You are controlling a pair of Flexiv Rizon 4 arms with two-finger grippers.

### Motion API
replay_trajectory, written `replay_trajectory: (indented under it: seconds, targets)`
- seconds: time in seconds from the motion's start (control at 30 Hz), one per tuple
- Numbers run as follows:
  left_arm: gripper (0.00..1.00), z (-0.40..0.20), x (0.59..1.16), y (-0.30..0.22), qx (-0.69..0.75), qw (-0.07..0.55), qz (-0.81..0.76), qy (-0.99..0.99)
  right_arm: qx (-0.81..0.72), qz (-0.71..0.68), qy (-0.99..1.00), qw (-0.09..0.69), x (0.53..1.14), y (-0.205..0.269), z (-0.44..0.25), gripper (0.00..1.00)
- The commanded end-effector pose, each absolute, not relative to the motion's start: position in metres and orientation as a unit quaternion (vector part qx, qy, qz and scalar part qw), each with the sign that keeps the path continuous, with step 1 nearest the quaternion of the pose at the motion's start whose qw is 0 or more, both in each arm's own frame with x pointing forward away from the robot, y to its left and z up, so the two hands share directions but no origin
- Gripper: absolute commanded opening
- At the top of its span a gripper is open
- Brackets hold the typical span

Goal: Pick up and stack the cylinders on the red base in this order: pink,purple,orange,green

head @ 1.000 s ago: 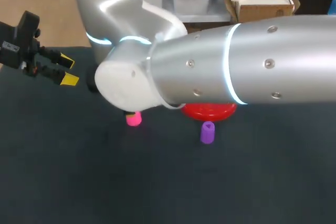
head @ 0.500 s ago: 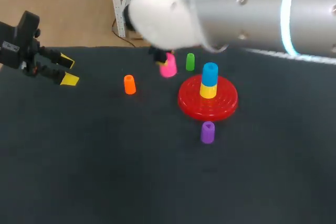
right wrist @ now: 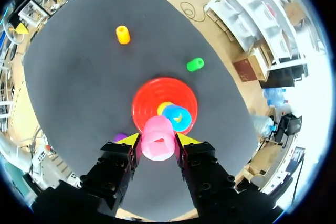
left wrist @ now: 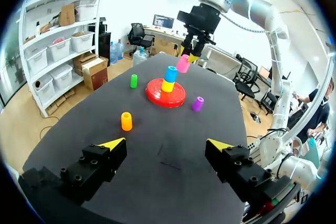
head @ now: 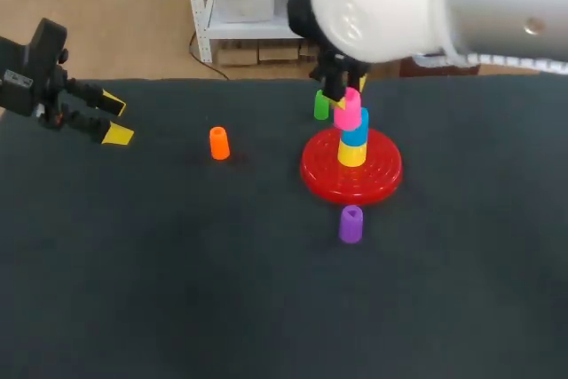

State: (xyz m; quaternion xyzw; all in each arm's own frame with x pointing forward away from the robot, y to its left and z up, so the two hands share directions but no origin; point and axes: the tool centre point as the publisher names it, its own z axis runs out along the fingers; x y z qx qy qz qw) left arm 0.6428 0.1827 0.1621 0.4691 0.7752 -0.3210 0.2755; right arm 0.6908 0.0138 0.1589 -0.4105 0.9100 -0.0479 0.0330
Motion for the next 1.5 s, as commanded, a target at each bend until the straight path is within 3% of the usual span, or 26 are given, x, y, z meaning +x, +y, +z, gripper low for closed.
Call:
replay_trajectory:
  seconds: [0.03, 0.33, 0.97, 1.5]
  targets:
    - [1.0, 0.161, 0.643, 0.183, 0.469, 0.277, -0.321, 0.774, -0.408, -0.024, 0.909, 0.087, 0.688, -0.002, 0.156, 0.0]
    - [1.0, 0.161, 0.643, 0.183, 0.469, 0.277, -0.321, 0.774, -0.4, -0.005, 0.912, 0.089, 0.712, -0.006, 0.159, 0.0]
    - [1.0, 0.161, 0.643, 0.183, 0.469, 0.277, -0.321, 0.774, -0.439, 0.015, 0.898, 0.015, 0.734, -0.005, 0.153, 0.0]
    - [1.0, 0.161, 0.643, 0.183, 0.469, 0.277, -0.321, 0.774, -0.445, 0.014, 0.895, -0.019, 0.714, 0.0, 0.125, 0.0]
